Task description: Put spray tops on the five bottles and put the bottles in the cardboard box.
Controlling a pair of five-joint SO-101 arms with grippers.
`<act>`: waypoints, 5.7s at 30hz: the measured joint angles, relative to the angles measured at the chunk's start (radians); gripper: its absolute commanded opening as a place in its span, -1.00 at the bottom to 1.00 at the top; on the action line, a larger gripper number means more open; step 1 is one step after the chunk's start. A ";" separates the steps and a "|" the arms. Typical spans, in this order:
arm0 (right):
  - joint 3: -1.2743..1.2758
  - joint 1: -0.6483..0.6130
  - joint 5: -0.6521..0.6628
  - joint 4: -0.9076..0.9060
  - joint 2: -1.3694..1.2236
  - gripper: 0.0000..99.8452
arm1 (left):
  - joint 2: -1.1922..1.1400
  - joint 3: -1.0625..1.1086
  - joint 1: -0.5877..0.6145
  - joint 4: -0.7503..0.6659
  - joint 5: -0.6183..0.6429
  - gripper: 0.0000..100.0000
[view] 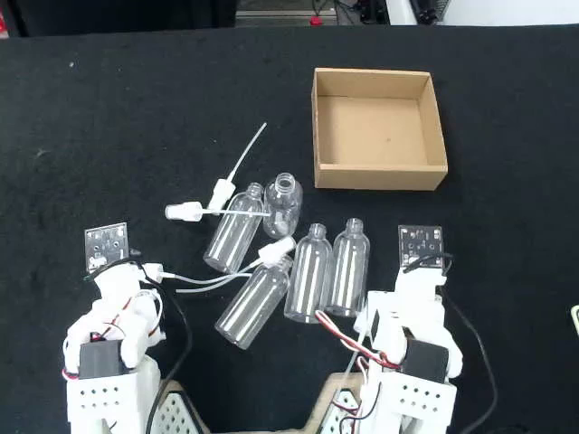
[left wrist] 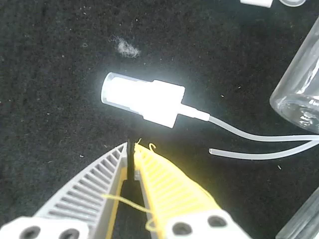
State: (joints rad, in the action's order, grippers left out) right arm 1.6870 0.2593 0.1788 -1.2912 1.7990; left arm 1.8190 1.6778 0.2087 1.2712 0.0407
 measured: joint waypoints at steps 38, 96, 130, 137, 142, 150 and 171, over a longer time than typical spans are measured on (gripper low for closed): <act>0.000 0.000 0.000 0.000 0.000 -0.87 | 0.000 0.000 0.000 0.000 0.000 -0.94; -0.509 -0.129 0.198 0.190 0.000 -0.87 | 0.000 0.000 0.000 0.000 0.000 -0.94; -0.341 -0.806 -0.014 0.700 -0.529 -0.23 | 0.000 0.000 0.000 0.000 0.000 -0.94; -0.313 -0.783 -0.044 0.783 -0.532 -0.24 | 0.000 0.000 0.000 0.000 0.000 -0.94; -0.298 -0.764 -0.052 0.888 -0.617 -0.24 | 0.000 0.000 0.000 0.000 0.000 -0.94; -0.336 -0.758 -0.054 1.016 -0.891 -0.24 | 0.000 0.000 0.000 0.000 0.000 -0.94; -0.388 -0.678 -0.141 1.267 -1.185 -0.24 | 0.000 0.000 0.000 0.000 0.000 -0.94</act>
State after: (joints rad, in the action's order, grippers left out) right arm 1.2988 -0.4189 0.0376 -0.0238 0.6145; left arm 1.8190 1.6778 0.2087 1.2712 0.0407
